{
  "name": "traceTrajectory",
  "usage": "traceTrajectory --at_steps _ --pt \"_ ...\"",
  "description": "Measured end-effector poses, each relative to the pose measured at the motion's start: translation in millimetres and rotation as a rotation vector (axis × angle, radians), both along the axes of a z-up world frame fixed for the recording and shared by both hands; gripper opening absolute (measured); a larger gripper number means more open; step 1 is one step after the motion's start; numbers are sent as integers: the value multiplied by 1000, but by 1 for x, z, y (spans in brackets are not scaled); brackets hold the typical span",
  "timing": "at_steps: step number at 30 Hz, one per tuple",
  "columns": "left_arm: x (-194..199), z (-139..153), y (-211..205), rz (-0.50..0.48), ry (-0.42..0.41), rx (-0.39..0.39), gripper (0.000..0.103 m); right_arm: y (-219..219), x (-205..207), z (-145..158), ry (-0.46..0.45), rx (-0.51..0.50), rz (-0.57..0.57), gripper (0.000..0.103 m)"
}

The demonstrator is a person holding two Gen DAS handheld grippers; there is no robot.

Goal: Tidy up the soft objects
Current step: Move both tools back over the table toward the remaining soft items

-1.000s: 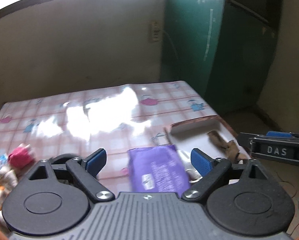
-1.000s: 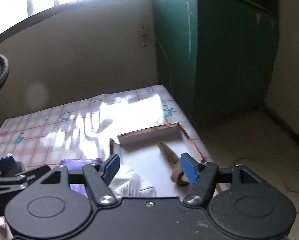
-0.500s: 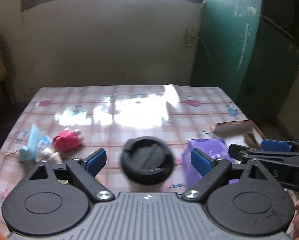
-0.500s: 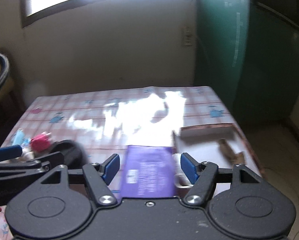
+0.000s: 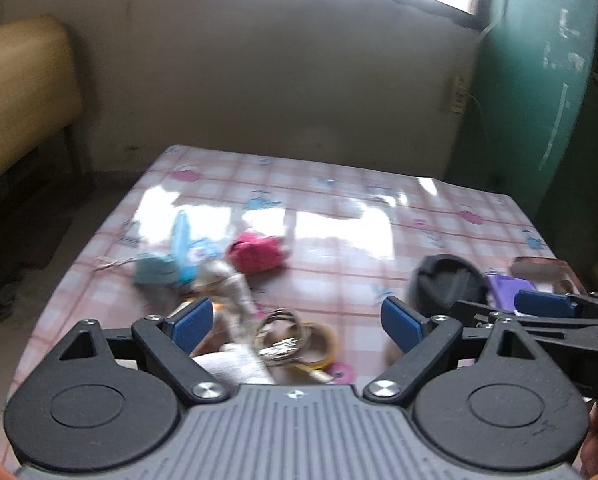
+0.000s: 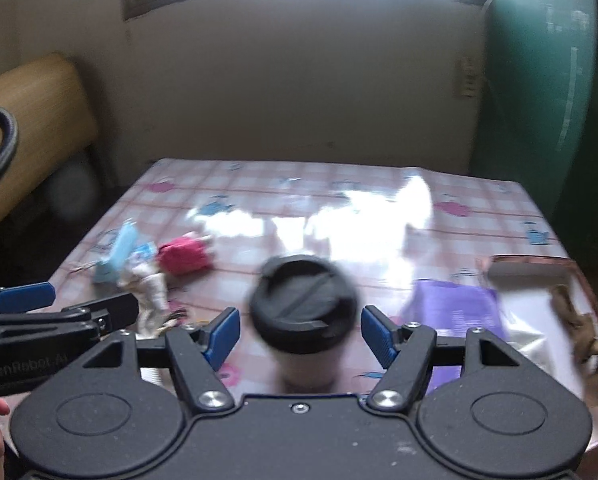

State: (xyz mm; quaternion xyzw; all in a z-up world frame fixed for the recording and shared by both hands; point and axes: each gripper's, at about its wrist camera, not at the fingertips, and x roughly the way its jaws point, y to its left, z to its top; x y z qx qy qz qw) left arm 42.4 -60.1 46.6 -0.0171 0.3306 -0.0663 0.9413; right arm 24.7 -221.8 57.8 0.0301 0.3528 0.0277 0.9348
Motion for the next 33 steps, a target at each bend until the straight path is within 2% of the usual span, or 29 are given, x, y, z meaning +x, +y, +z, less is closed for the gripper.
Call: traceTrajectory --at_steps 7,12,19,23,27,29,31,33 --pt "-2 -7 43 50 3 -18 94 44 5 -16 2 29 98 79" --pt "11 -29 75 96 41 0 94 64 3 -32 35 44 171 79" --pt "51 -71 96 67 124 17 94 75 -4 -45 63 65 230 79" --pt "72 -85 90 -7 153 10 94 74 -5 -48 64 82 242 79" --pt "95 -103 89 -25 200 12 93 75 -4 -53 74 96 273 79" --pt "101 -110 94 -12 221 -17 87 77 -4 -56 71 99 293 79" --pt "101 -112 97 -22 216 -22 63 81 -2 -59 81 89 301 79" --pt "94 -109 100 -20 213 -25 56 87 1 -64 92 80 321 79"
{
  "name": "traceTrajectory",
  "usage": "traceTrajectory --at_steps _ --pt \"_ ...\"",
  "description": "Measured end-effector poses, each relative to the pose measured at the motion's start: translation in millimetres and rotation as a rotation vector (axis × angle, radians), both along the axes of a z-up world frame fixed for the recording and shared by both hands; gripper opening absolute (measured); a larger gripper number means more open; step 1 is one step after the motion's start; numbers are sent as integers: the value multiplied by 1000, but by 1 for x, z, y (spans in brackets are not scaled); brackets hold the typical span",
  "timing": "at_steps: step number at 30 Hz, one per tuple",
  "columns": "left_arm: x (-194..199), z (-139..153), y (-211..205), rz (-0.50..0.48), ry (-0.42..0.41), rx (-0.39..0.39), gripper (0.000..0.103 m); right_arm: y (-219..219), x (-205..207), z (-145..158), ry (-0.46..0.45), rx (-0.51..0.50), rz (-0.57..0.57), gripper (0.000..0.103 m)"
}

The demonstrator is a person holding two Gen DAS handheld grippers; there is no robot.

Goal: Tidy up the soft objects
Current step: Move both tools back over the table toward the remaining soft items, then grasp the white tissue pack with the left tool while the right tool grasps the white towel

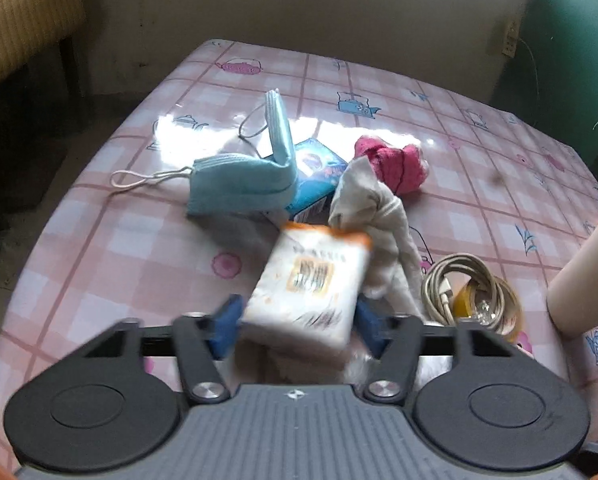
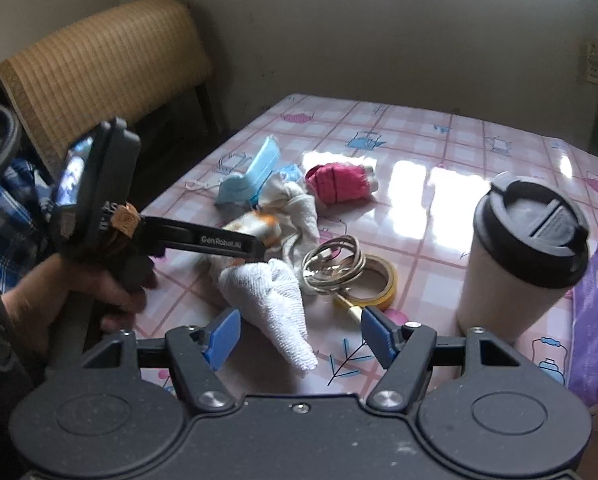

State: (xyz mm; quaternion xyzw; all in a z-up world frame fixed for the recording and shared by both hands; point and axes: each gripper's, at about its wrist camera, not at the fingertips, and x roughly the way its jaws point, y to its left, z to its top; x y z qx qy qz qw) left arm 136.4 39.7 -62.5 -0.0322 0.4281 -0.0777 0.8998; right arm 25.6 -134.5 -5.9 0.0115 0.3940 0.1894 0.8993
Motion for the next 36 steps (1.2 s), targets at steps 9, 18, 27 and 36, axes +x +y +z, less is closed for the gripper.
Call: traceTrajectory --at_steps 9,18,27,36 --pt "-63 27 45 182 -56 31 53 48 21 -26 7 -66 166 79" --pt "-92 28 59 244 -60 -2 53 81 45 -53 -41 -228 158 63" --pt "-99 45 41 291 -116 -19 53 43 16 -5 -62 -49 30 41" --pt "-100 71 3 235 -167 8 53 11 4 30 -82 -15 -179 42"
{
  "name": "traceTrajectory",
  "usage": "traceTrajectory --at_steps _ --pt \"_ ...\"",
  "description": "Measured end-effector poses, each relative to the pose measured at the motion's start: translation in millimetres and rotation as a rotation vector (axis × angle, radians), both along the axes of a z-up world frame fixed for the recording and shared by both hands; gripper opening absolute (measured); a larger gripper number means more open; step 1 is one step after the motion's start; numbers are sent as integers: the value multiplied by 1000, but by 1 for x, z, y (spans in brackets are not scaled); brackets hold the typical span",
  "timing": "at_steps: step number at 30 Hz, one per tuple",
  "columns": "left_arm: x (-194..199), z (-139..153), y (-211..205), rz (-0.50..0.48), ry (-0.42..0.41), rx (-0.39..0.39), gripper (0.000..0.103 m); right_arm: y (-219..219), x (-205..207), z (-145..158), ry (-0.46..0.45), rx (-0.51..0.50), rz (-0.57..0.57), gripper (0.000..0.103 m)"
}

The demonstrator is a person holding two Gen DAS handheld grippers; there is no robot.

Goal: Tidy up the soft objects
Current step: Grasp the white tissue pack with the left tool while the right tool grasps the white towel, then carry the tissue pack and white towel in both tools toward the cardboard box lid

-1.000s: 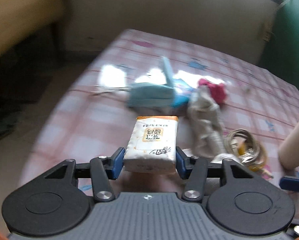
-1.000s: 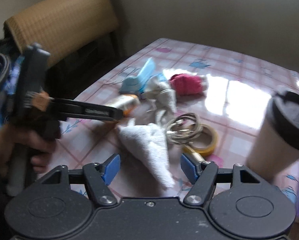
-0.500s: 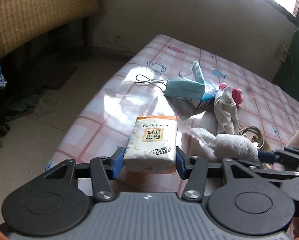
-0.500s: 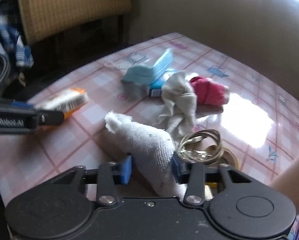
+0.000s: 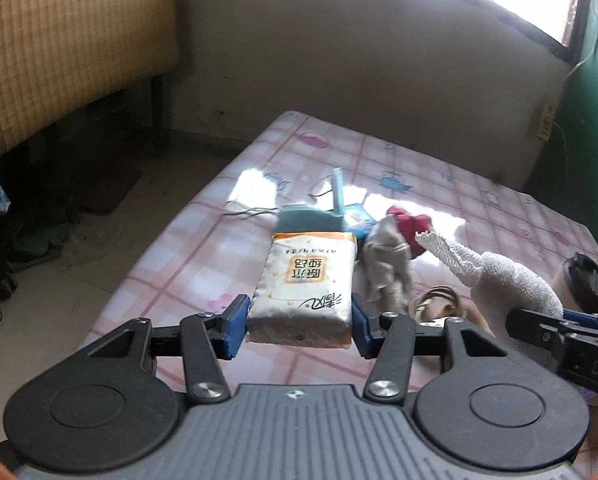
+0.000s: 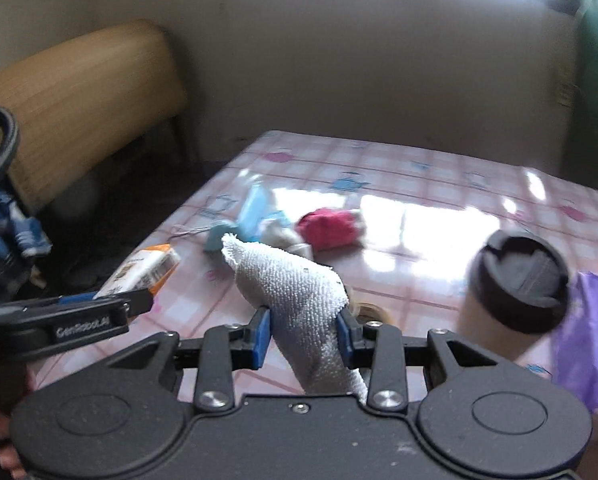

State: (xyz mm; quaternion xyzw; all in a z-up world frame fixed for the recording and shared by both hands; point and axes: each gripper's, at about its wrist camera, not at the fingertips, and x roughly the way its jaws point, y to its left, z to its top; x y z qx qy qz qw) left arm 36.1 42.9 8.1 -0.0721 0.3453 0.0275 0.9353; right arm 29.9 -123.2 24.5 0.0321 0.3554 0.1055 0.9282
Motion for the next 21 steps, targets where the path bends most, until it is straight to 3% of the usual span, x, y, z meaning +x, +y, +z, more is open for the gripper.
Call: traceTrajectory --at_steps 21 --pt "-5 19 -39 -59 -19 66 53 -32 -26 23 -28 50 -86 42"
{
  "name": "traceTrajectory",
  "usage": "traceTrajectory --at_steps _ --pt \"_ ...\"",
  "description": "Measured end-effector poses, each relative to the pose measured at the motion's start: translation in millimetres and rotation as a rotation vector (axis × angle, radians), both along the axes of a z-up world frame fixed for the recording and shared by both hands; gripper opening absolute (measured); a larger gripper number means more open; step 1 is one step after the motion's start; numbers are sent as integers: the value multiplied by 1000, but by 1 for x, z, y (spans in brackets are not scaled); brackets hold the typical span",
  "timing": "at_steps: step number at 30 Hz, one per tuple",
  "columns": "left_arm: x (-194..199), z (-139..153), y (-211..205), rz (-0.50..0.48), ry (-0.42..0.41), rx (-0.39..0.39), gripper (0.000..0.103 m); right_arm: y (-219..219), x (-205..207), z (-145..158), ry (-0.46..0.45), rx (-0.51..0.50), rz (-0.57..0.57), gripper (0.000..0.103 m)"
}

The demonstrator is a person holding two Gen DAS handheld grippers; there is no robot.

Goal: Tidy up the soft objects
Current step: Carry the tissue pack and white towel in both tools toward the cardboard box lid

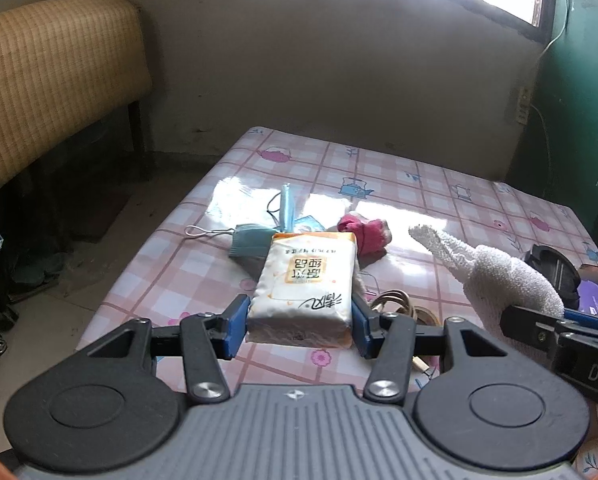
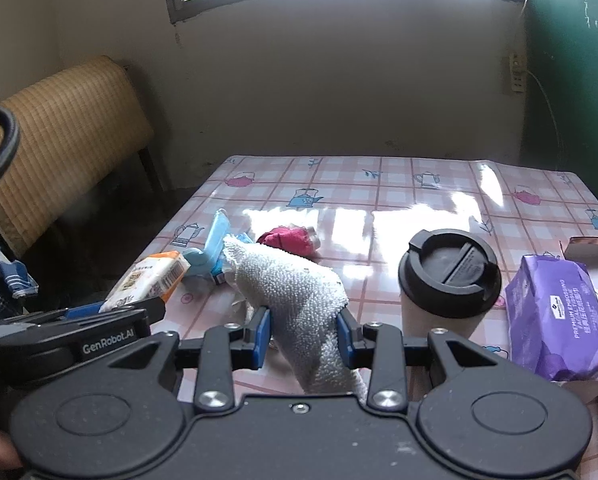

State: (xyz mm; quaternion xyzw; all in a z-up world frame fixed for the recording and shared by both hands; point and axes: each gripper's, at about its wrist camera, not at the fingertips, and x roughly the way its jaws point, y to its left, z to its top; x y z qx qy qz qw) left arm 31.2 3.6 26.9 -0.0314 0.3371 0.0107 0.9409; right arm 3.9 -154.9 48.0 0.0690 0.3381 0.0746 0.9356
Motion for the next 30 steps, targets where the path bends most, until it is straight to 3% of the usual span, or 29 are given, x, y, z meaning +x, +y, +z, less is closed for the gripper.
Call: traceTrajectory --at_steps 30 --pt "-4 13 -36 -86 -17 5 53 -23 -19 16 -30 -2 -73 42"
